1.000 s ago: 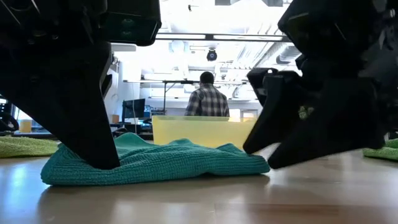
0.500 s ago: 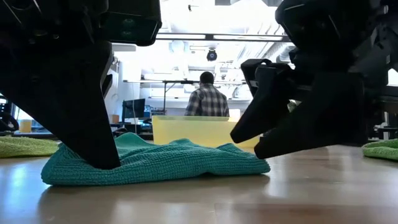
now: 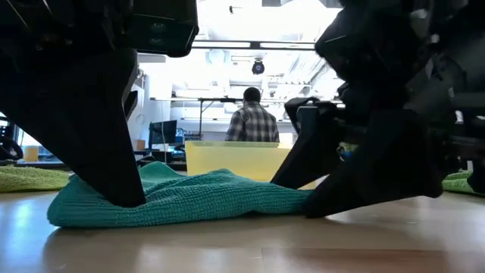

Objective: Roll microfiber towels into tight, uniform cylinder then place into a basket
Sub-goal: Roll the blue microfiber cloth

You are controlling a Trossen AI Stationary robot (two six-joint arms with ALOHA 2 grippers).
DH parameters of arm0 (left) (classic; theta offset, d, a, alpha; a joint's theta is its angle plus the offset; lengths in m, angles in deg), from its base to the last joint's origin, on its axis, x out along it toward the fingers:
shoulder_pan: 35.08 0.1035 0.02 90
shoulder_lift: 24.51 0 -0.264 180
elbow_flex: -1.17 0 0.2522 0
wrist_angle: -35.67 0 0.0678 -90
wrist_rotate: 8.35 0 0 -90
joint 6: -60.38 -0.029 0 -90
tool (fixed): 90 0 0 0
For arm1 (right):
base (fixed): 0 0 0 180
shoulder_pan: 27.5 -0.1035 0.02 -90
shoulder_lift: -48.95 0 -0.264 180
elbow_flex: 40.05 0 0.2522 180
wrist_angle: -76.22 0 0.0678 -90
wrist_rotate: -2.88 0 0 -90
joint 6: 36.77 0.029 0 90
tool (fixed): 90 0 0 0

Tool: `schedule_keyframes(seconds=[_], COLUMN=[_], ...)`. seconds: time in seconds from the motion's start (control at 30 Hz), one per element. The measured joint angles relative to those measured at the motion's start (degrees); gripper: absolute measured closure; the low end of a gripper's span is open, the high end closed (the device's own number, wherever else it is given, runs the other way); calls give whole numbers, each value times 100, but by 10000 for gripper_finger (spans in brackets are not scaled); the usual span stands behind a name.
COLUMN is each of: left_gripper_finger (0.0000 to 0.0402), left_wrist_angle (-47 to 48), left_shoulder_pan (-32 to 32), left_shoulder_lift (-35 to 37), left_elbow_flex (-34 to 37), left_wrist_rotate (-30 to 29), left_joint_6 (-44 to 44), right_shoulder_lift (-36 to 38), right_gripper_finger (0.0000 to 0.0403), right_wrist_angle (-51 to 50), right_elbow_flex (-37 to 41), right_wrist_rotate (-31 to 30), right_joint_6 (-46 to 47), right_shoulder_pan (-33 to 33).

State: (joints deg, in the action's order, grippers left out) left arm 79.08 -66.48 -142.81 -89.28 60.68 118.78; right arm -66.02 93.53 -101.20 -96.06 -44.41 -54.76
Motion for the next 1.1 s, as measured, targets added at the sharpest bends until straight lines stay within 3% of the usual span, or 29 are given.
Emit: schedule_keyframes(seconds=[0.33,0.57,0.73,0.9,1.1], left_gripper_finger=[311,303,303,303,303], left_wrist_angle=[40,473,647,646,658], left_shoulder_pan=[-11,-11,-81,-197,-294], left_shoulder_lift=[22,22,22,22,22], left_elbow_flex=[-89,-690,-1112,-1275,-1276], left_wrist_rotate=[302,583,574,405,200], left_joint_6=[-197,-867,-1102,-1145,-1107], right_shoulder_lift=[-16,-23,-23,93,286], right_gripper_finger=[312,390,396,399,399], right_wrist_angle=[-209,-264,-241,-244,-222], right_elbow_flex=[-8,0,7,17,35], right_wrist_rotate=[114,101,271,1139,2669], right_joint_6=[491,517,825,1839,3813], right_shoulder_pan=[48,65,90,257,653])
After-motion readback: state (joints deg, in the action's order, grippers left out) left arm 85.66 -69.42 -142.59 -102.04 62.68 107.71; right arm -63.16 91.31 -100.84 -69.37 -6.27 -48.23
